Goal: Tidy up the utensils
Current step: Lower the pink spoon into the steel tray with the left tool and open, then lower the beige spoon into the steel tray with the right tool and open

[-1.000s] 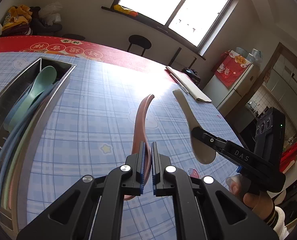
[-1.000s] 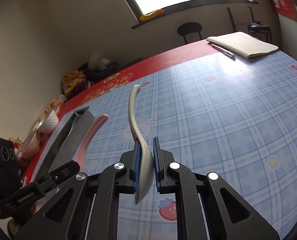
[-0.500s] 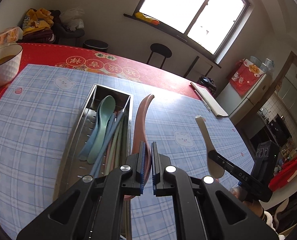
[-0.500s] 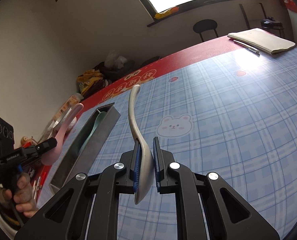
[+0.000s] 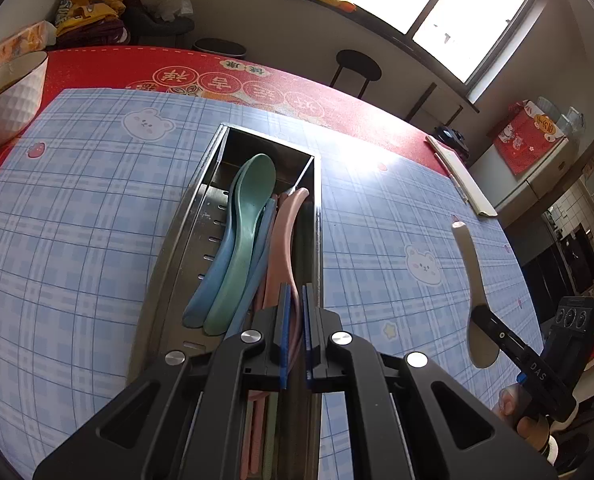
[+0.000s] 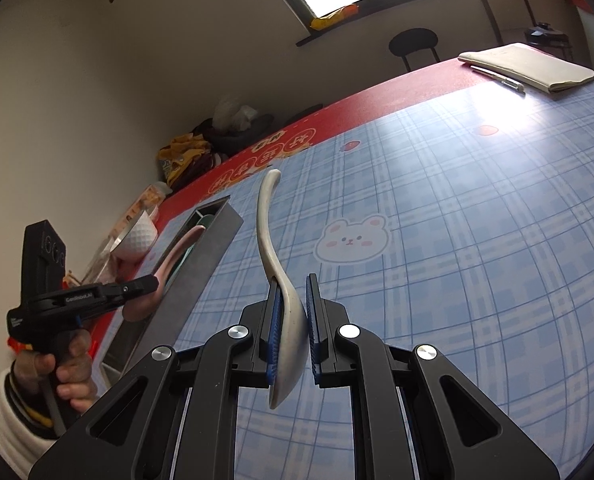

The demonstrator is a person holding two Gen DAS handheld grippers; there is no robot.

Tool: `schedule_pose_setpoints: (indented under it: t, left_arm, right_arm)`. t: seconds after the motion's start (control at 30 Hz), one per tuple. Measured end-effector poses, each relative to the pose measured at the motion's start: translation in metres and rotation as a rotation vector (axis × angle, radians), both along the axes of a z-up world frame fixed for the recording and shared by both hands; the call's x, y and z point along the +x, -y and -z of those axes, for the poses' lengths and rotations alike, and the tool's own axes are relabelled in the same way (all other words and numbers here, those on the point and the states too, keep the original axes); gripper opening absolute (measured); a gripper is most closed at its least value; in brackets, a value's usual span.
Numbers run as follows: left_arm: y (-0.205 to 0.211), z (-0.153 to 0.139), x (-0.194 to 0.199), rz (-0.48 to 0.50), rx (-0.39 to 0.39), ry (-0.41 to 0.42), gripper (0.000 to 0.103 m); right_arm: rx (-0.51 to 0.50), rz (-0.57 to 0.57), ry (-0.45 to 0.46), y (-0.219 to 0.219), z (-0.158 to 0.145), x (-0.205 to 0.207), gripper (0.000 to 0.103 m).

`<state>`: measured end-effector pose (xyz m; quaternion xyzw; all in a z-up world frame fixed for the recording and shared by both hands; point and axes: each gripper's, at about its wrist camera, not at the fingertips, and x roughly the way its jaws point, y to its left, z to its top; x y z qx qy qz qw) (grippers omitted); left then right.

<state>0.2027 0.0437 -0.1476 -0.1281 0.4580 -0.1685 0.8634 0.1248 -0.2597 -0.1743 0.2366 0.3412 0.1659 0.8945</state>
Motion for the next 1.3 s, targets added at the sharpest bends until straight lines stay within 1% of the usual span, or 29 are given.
schedule_pose_setpoints:
  t: [0.1,0.3,0.43,0.53,0.63,0.73,0.8,0.87,0.97,1.03,1.17,1.3]
  left_arm:
    - [0.003,0.007,0.009,0.005,0.009,-0.029,0.005]
    - [0.002,0.008,0.022,-0.029,0.059,-0.028,0.005]
    - [0.002,0.01,0.028,-0.037,0.062,-0.04,0.005]
    - [0.005,0.009,0.028,-0.017,0.067,-0.042,0.006]
    - [0.005,0.004,0.022,0.008,0.056,-0.027,0.007]
    - [0.003,-0.008,0.011,0.033,0.064,0.017,0.01]
    - [0.001,-0.018,0.001,0.053,0.08,0.06,0.013]
    - [-0.001,-0.028,-0.012,0.07,0.108,0.112,0.014]
    - [-0.006,-0.034,-0.031,0.088,0.176,0.198,0.02]
    - [-0.01,-0.033,-0.044,0.097,0.221,0.248,0.027]
    - [-0.021,-0.023,-0.062,0.094,0.271,0.318,0.035]
    - [-0.031,-0.015,-0.072,0.098,0.316,0.368,0.053]
  right_arm:
    - [-0.002,-0.001,0.004,0.0,0.0,-0.001,0.012]
    - [0.003,0.0,0.0,0.0,0.0,-0.001,0.012]
    - [0.0,-0.002,-0.001,0.0,0.001,-0.001,0.012]
    - [0.005,-0.001,-0.003,0.0,0.001,-0.001,0.012]
    - [0.01,0.0,-0.008,0.001,0.002,0.0,0.012]
    - [0.004,0.002,-0.013,0.0,0.002,0.001,0.012]
    - [-0.004,0.004,-0.016,-0.001,0.001,0.001,0.012]
    - [-0.012,0.008,-0.02,-0.002,0.001,0.001,0.012]
    - [-0.017,0.019,-0.039,-0.003,0.002,0.003,0.012]
    - [-0.03,0.036,-0.056,-0.003,0.002,0.005,0.012]
    - [-0.097,0.059,-0.068,-0.008,-0.003,0.007,0.012]
    - [-0.145,0.074,-0.079,-0.019,-0.012,0.01,0.012]
